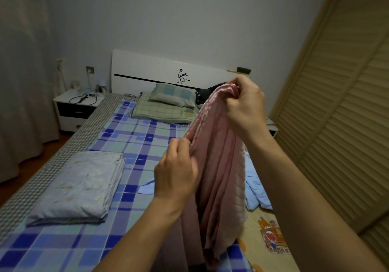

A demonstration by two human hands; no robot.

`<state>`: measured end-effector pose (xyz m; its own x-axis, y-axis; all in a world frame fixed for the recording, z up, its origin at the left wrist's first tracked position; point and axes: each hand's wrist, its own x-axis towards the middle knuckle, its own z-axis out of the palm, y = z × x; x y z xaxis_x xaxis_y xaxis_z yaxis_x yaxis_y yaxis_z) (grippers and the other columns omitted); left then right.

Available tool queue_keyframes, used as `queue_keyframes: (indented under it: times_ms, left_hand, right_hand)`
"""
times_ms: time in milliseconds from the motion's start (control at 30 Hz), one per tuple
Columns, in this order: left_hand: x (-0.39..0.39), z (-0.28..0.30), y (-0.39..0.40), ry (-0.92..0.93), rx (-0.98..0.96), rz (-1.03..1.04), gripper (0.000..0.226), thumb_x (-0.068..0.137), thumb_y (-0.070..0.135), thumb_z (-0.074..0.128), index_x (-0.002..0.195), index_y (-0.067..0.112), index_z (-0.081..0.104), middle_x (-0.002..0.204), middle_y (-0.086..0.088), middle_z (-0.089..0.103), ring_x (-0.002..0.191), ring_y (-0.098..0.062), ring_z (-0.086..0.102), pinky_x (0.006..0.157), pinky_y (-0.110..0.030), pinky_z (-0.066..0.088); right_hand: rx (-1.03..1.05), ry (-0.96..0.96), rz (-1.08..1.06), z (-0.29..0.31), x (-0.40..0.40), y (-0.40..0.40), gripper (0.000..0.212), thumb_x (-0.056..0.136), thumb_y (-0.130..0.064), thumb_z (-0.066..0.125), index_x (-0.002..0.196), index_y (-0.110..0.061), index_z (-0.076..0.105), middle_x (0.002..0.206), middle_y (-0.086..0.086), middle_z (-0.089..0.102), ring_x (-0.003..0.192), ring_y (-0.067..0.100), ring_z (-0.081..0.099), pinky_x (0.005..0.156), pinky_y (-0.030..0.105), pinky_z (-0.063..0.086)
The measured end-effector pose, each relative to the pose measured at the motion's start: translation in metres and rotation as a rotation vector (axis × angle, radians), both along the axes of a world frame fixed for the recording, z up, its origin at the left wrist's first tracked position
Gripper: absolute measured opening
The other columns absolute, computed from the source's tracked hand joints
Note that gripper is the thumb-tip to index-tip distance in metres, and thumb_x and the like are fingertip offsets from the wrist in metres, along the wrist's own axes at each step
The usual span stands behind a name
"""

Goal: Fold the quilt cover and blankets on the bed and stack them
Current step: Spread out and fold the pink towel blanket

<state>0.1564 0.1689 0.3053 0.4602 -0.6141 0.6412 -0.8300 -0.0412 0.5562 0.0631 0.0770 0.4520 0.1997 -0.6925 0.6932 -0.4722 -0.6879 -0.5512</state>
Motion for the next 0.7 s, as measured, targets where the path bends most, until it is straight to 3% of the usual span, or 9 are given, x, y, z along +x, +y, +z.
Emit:
queue_keyframes:
  times_ms: [100, 200, 267, 367, 433, 533, 567, 633, 700]
  left_hand:
    - [0.017, -0.011, 0.004, 0.063, -0.121, -0.087, 0.022, 0.093, 0.004, 0.056, 0.111, 0.017, 0.057, 0.098, 0.002, 0.058, 0.078, -0.012, 0.057, 0.063, -0.020, 0.046]
    - [0.019, -0.022, 0.005, 0.151, -0.180, -0.211, 0.031, 0.093, -0.003, 0.058, 0.115, 0.019, 0.052, 0.099, 0.003, 0.060, 0.087, -0.002, 0.057, 0.071, -0.009, 0.048]
    - [0.017, -0.023, 0.010, 0.154, -0.226, -0.332, 0.038, 0.088, -0.012, 0.059, 0.109, 0.019, 0.053, 0.098, 0.004, 0.058, 0.090, -0.001, 0.057, 0.076, -0.012, 0.050]
    - [0.020, -0.014, 0.025, 0.289, -0.305, -0.549, 0.035, 0.089, -0.015, 0.057, 0.107, 0.014, 0.063, 0.099, 0.006, 0.062, 0.096, -0.011, 0.063, 0.081, -0.021, 0.054]
    - [0.020, -0.008, 0.031, 0.424, -0.232, -0.606, 0.044, 0.094, 0.001, 0.062, 0.129, 0.025, 0.051, 0.099, 0.012, 0.064, 0.092, -0.012, 0.067, 0.078, -0.022, 0.056]
    - [0.020, -0.028, 0.027, 0.250, 0.045, -0.463, 0.067, 0.093, 0.017, 0.067, 0.142, 0.045, 0.032, 0.098, 0.020, 0.062, 0.082, -0.004, 0.065, 0.066, -0.021, 0.054]
    - [0.020, -0.043, 0.026, 0.214, 0.113, -0.399, 0.056, 0.094, 0.017, 0.064, 0.137, 0.045, 0.040, 0.099, 0.020, 0.063, 0.083, -0.001, 0.063, 0.066, -0.019, 0.051]
    - [0.026, -0.070, 0.025, 0.396, 0.169, -0.270, 0.022, 0.097, 0.019, 0.058, 0.105, 0.039, 0.059, 0.087, 0.017, 0.067, 0.077, 0.001, 0.061, 0.061, -0.016, 0.042]
    - [0.042, -0.089, 0.025, 0.571, 0.225, -0.217, 0.022, 0.099, 0.023, 0.057, 0.078, 0.030, 0.060, 0.068, 0.008, 0.063, 0.063, -0.001, 0.059, 0.057, -0.024, 0.041]
  right_hand:
    - [-0.001, -0.015, -0.014, 0.002, -0.010, -0.006, 0.021, 0.087, 0.001, 0.056, 0.084, -0.018, 0.062, 0.078, -0.007, 0.062, 0.070, -0.003, 0.053, 0.056, 0.010, 0.035]
    - [0.008, -0.034, -0.014, 0.004, -0.014, -0.006, 0.023, 0.087, 0.002, 0.055, 0.084, -0.019, 0.061, 0.075, -0.013, 0.058, 0.068, -0.005, 0.050, 0.052, 0.005, 0.032]
    - [0.028, -0.054, -0.008, 0.005, -0.015, -0.006, 0.023, 0.087, 0.003, 0.056, 0.084, -0.019, 0.061, 0.074, -0.013, 0.057, 0.067, -0.003, 0.051, 0.053, 0.007, 0.034]
    - [0.063, -0.102, 0.006, 0.006, -0.022, -0.007, 0.020, 0.085, 0.002, 0.056, 0.083, -0.016, 0.063, 0.075, -0.009, 0.060, 0.070, 0.006, 0.055, 0.060, 0.023, 0.043]
    - [0.079, -0.137, 0.004, 0.006, -0.025, -0.007, 0.017, 0.085, 0.002, 0.057, 0.086, -0.013, 0.065, 0.078, -0.006, 0.062, 0.076, 0.012, 0.059, 0.066, 0.031, 0.048]
    - [0.114, -0.198, -0.015, 0.006, -0.023, -0.009, 0.014, 0.084, 0.002, 0.058, 0.089, -0.009, 0.066, 0.084, 0.002, 0.066, 0.084, 0.021, 0.065, 0.074, 0.039, 0.054]
    - [0.135, -0.221, -0.027, 0.005, -0.023, -0.012, 0.013, 0.084, 0.001, 0.059, 0.089, -0.009, 0.066, 0.084, 0.003, 0.066, 0.086, 0.023, 0.066, 0.076, 0.042, 0.055]
    - [0.194, -0.258, -0.054, -0.001, -0.025, -0.021, 0.012, 0.084, -0.001, 0.060, 0.089, -0.011, 0.066, 0.084, 0.000, 0.065, 0.087, 0.022, 0.065, 0.080, 0.044, 0.055]
    - [0.259, -0.273, -0.078, -0.012, -0.028, -0.030, 0.013, 0.087, -0.002, 0.059, 0.091, -0.013, 0.065, 0.083, -0.002, 0.063, 0.085, 0.018, 0.063, 0.081, 0.041, 0.055]
